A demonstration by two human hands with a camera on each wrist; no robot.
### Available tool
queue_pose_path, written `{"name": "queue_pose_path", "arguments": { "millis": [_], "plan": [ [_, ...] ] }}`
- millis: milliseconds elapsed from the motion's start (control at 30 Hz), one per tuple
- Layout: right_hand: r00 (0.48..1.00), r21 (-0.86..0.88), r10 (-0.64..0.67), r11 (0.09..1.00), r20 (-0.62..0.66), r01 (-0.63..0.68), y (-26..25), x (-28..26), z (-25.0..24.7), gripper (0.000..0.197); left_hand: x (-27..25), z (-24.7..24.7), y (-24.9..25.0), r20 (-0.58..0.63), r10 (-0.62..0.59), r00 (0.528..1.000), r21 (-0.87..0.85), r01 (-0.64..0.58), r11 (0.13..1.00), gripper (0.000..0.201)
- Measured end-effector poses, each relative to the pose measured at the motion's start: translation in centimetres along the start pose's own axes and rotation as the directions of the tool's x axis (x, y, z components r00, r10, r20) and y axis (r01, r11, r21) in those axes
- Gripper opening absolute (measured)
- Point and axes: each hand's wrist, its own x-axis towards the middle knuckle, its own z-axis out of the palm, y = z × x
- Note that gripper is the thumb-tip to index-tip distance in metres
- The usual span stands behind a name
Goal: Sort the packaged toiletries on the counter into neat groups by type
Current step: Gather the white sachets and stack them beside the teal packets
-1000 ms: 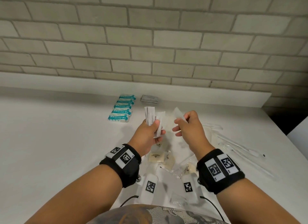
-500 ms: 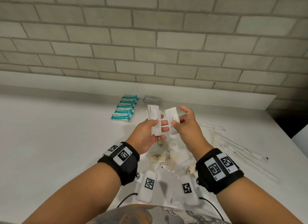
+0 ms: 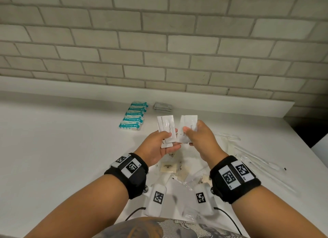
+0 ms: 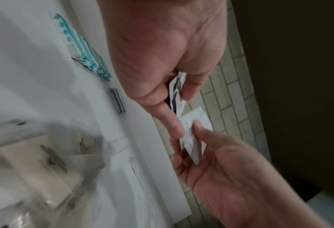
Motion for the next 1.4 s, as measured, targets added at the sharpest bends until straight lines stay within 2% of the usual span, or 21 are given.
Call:
{"name": "queue_pose_path", "arguments": {
  "millis": [67,133,200,300,400,467,533,600,667,733,867,933,1000,1100,1167,1233,1300,1367,1400],
  "plan": [
    [0.998,0.051,0.010,0.999,-0.060,-0.007,-0.2,0.3,-0.9,0.016,0.1,-0.1,0.1,0.028,0.015,0.999,0.022,-0.016,1.000,0.021],
    [0.998,0.117,-0.004,0.993,-0.063,0.012,-0.4,0.3,-1.7,0.016,0.0,0.0,0.1,0.048,0.034,0.998,0.068,-0.037,0.997,0.022],
    [1.000,0.156,-0.020,0.988,0.020,0.016,-0.5,0.1,-1.9,0.015,0.1,0.2,0.0,0.052,0.033,0.998,0.111,-0.038,0.993,0.028],
    [0.988,0.087,-0.036,0.996,0.153,0.023,-0.3,-0.4,-0.9,0.018,0.1,0.6,-0.3,0.094,0.004,0.996,0.179,-0.021,0.984,0.027],
    [0.998,0.120,-0.040,0.992,0.049,0.034,-0.2,-0.3,-0.6,0.011,0.1,0.8,-0.3,0.094,-0.041,0.995,0.155,0.026,0.988,0.025],
    [0.999,0.162,-0.020,0.986,-0.043,0.027,-0.2,0.2,-1.3,0.006,0.1,0.5,-0.1,0.087,-0.069,0.994,0.085,0.062,0.994,0.032],
    [0.996,0.170,-0.006,0.985,-0.093,0.021,-0.1,0.5,-2.1,0.006,0.2,0.0,0.1,0.079,-0.056,0.995,0.059,0.052,0.997,0.034],
    [0.996,0.169,-0.011,0.985,-0.090,0.026,0.1,0.7,-2.5,0.007,0.1,-0.4,0.0,0.068,-0.020,0.997,0.096,0.013,0.995,0.032],
    [0.999,0.196,-0.013,0.980,-0.040,0.021,0.1,0.7,-2.5,0.008,0.0,-0.5,-0.2,0.063,0.012,0.998,0.144,-0.021,0.989,0.032],
    [0.997,0.297,-0.015,0.955,0.071,-0.007,0.1,0.5,-2.3,0.012,0.0,-0.3,-0.3,0.057,0.023,0.998,0.186,-0.033,0.982,0.033],
    [0.947,0.498,-0.119,0.866,0.300,-0.049,0.1,-0.2,-1.4,0.037,0.0,0.5,-0.4,0.071,-0.040,0.997,0.260,0.021,0.965,0.038],
    [0.919,0.508,-0.169,0.861,0.356,-0.039,-0.4,-0.5,-0.9,0.045,0.1,0.7,-0.5,0.097,-0.078,0.992,0.253,0.051,0.966,0.039],
    [0.914,0.529,-0.197,0.848,0.354,-0.022,-0.9,-0.5,-0.8,0.039,0.2,0.7,-0.4,0.103,-0.102,0.989,0.240,0.075,0.968,0.039],
    [0.924,0.489,-0.222,0.871,0.310,0.046,-1.4,-0.4,-0.8,0.030,0.4,0.5,-0.4,0.084,-0.115,0.990,0.278,0.088,0.956,0.039],
    [0.945,0.421,-0.214,0.902,0.249,0.093,-1.5,-0.3,-0.7,0.023,0.6,0.5,-0.4,0.070,-0.131,0.989,0.306,0.104,0.946,0.045],
    [0.967,0.293,-0.191,0.946,0.168,0.136,-1.5,0.0,-0.7,0.025,0.9,0.3,-0.4,0.023,-0.147,0.989,0.298,0.134,0.945,0.056],
    [0.982,0.153,-0.165,0.977,0.094,0.150,-1.5,0.3,-1.1,0.025,1.1,0.0,-0.1,-0.052,-0.144,0.988,0.325,0.153,0.933,0.055],
    [0.989,0.078,-0.128,0.989,0.079,0.122,-1.5,0.5,-1.8,0.034,1.1,-0.5,0.2,-0.094,-0.089,0.992,0.513,0.125,0.849,0.036],
    [0.990,0.047,-0.107,0.994,0.094,0.103,-1.6,0.7,-2.2,0.037,1.1,-0.8,0.4,-0.091,-0.054,0.994,0.645,0.100,0.757,0.033]
  ]
}}
